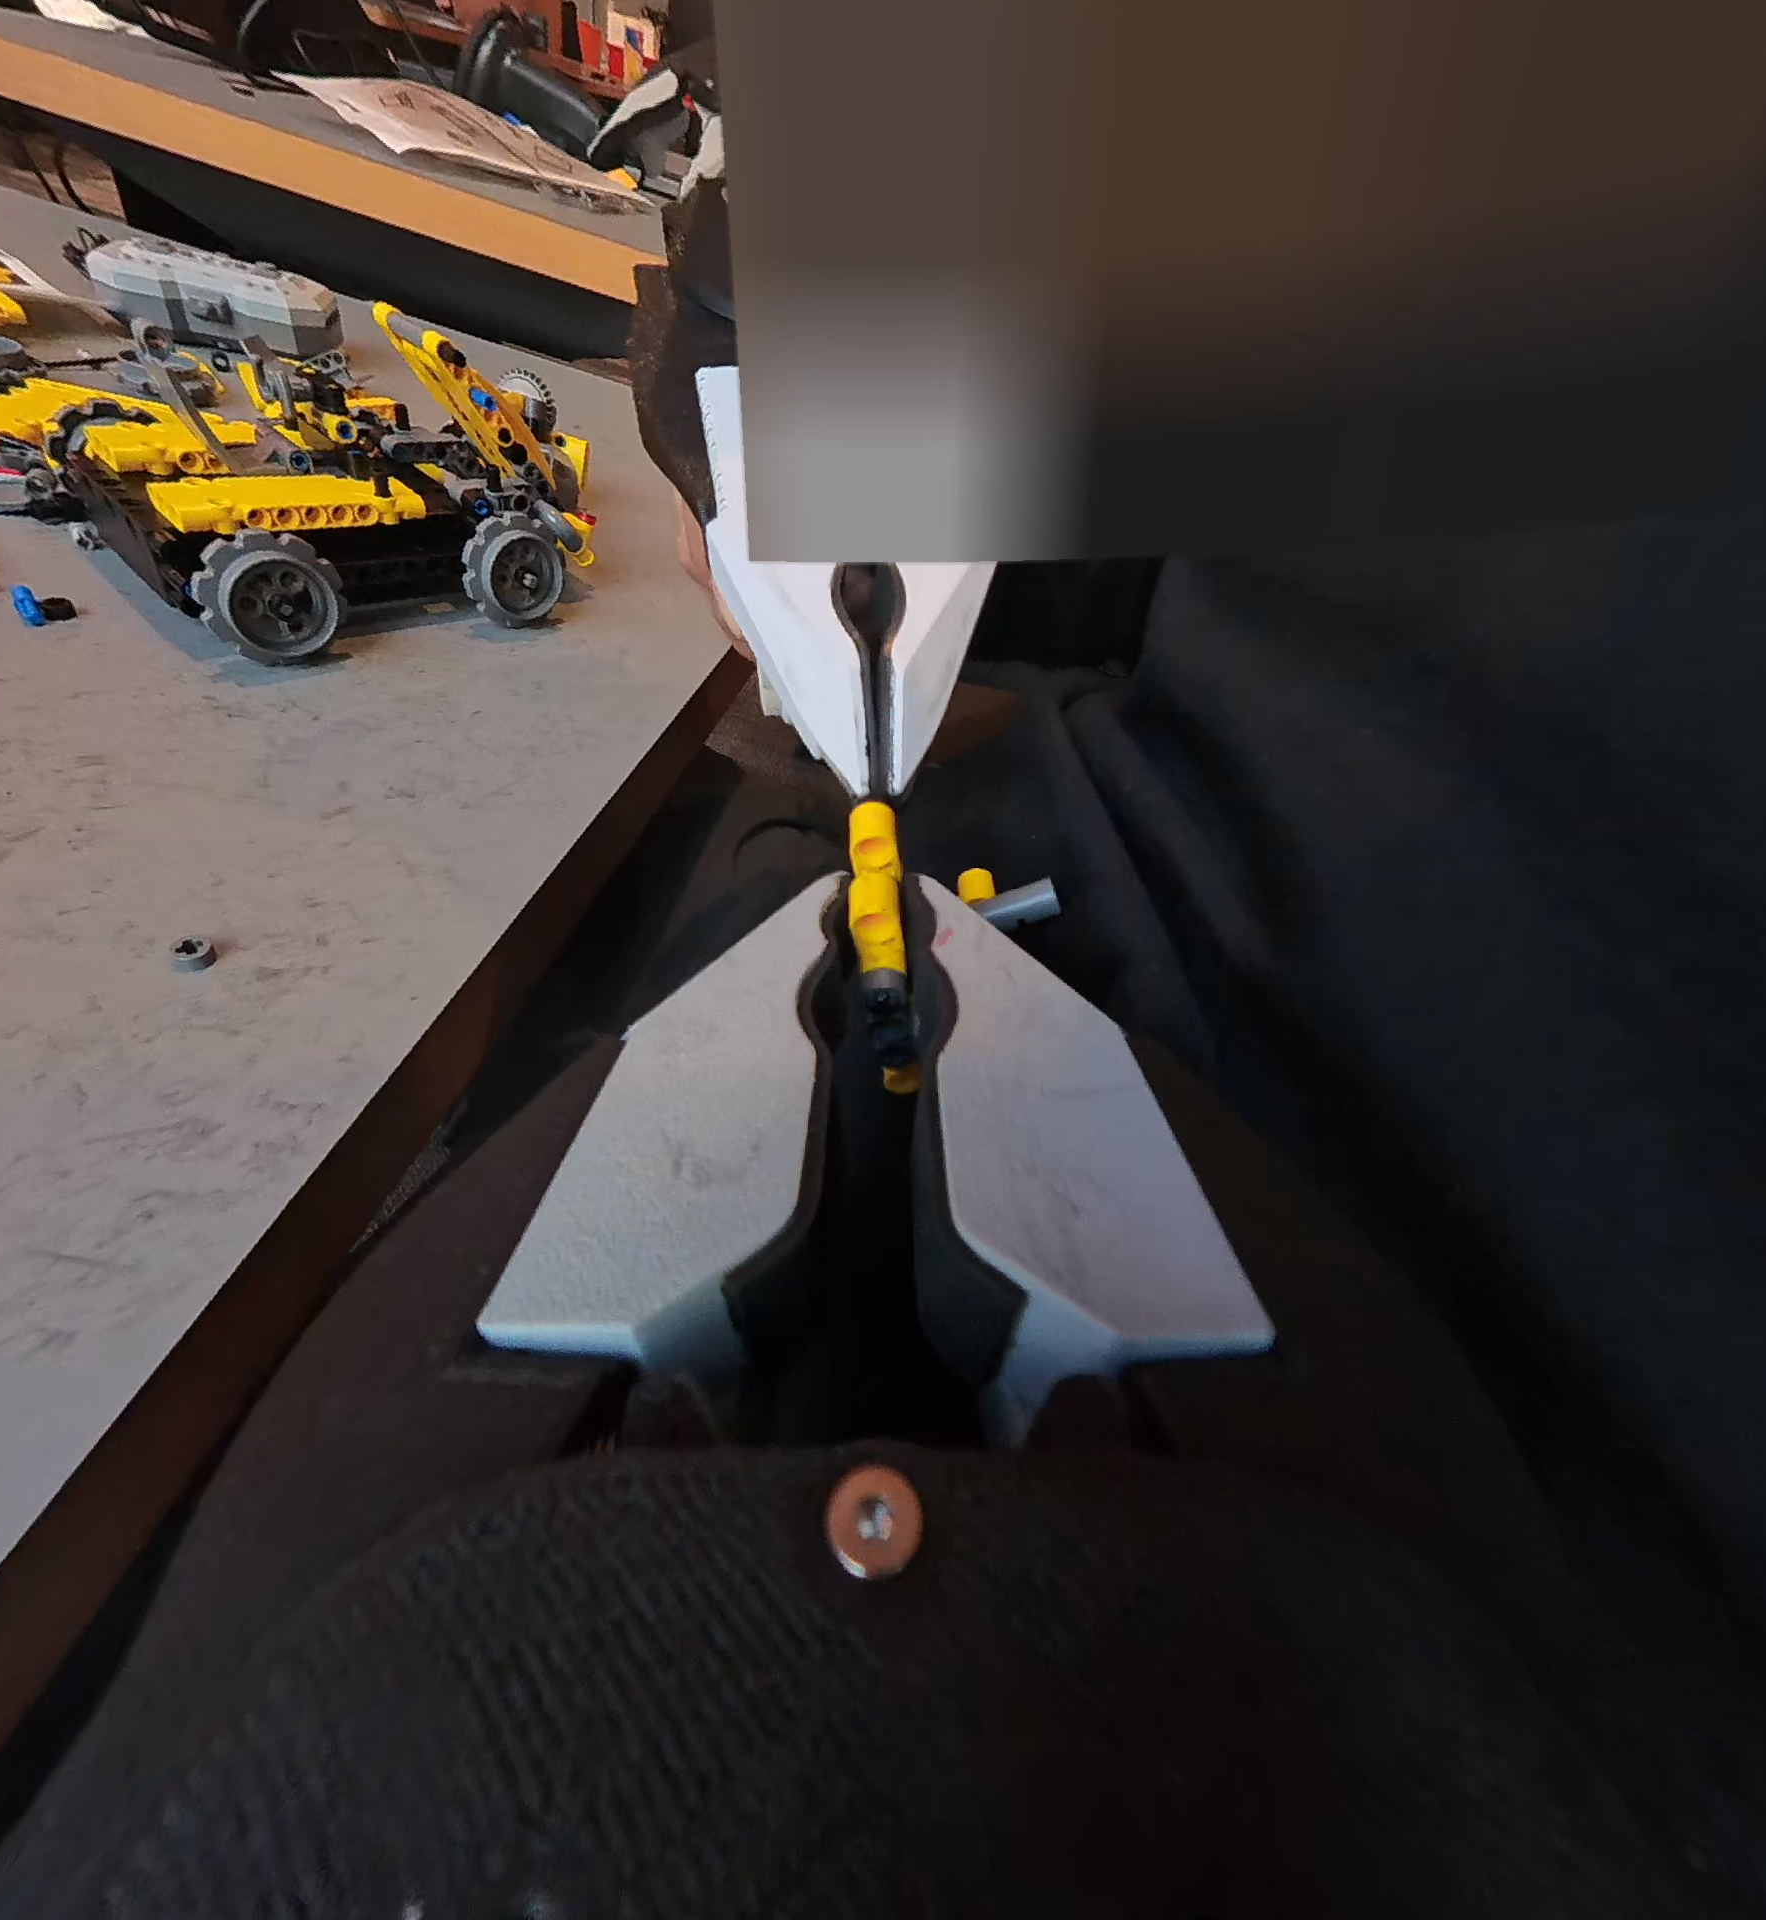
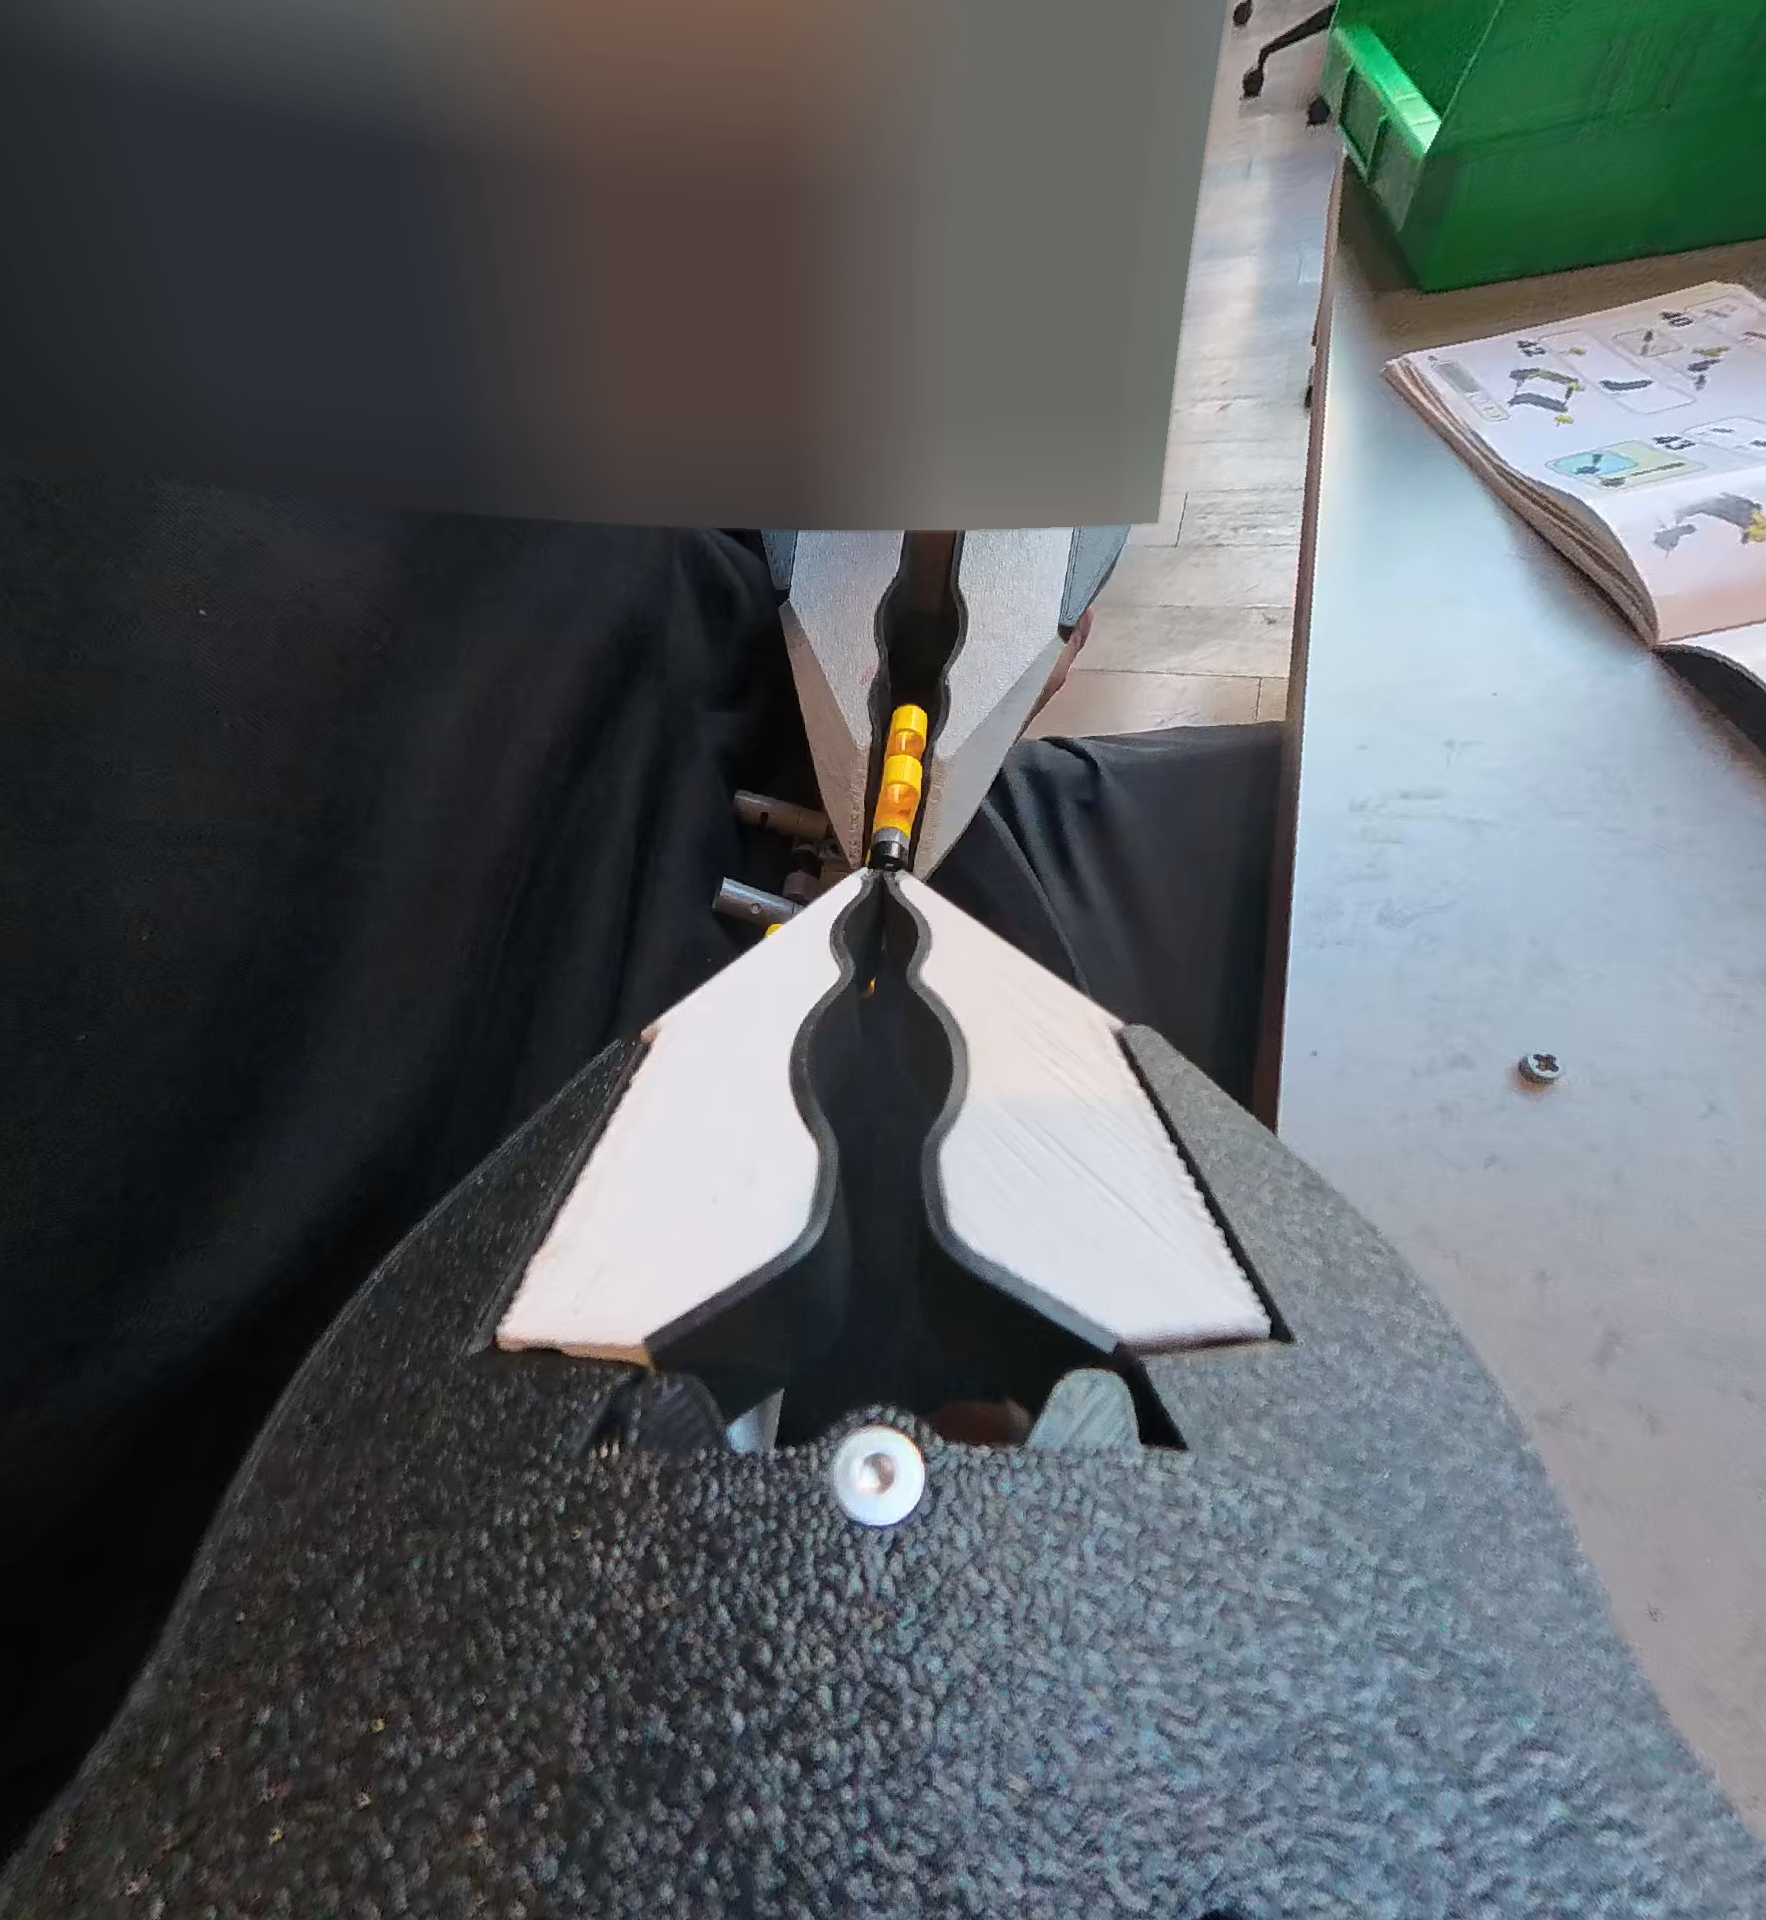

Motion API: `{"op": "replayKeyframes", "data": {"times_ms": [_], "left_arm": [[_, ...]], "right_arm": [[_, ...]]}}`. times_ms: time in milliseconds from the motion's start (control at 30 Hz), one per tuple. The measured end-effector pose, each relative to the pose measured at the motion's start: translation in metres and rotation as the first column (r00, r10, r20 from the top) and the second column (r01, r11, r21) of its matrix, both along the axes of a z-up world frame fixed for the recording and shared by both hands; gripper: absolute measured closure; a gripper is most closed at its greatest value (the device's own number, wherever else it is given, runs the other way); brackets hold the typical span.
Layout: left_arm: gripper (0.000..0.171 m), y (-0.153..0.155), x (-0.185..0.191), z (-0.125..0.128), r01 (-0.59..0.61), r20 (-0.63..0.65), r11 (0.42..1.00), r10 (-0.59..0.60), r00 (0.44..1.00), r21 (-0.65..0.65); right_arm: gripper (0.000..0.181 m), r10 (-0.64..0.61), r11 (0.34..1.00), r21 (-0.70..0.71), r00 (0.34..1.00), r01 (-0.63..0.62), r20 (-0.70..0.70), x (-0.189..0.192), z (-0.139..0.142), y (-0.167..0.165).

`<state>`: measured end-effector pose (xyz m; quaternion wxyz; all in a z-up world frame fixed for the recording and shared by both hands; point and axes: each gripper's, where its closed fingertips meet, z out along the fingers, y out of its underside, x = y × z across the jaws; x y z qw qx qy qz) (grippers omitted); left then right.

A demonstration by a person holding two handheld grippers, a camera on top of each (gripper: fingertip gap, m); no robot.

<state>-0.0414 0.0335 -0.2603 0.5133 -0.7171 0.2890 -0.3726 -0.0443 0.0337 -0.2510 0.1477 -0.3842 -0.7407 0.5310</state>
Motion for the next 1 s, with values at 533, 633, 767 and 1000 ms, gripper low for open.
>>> {"op": "replayKeyframes", "data": {"times_ms": [533, 633, 767, 1000], "left_arm": [[0.167, -0.003, 0.003, -0.010, -0.008, -0.036, 0.999, 0.006, 0.999, -0.040], [0.166, 0.000, 0.001, -0.007, -0.033, -0.010, 0.999, 0.033, 0.999, -0.024], [0.165, 0.003, 0.001, -0.002, -0.049, -0.009, 0.999, 0.049, 0.999, 0.014], [0.166, 0.004, -0.002, -0.002, -0.069, -0.009, 0.997, 0.069, 0.998, 0.016]], "right_arm": [[0.181, 0.087, 0.989, 0.116, 0.994, -0.094, 0.060, 0.002, -0.009, -0.003], [0.181, 0.052, 0.995, 0.084, 0.995, -0.060, 0.090, 0.000, -0.006, 0.000], [0.181, 0.036, 0.992, 0.121, 0.997, -0.044, 0.070, 0.001, -0.001, 0.003], [0.181, -0.008, 0.994, 0.113, 0.999, 0.003, 0.042, 0.001, 0.003, 0.004]]}}
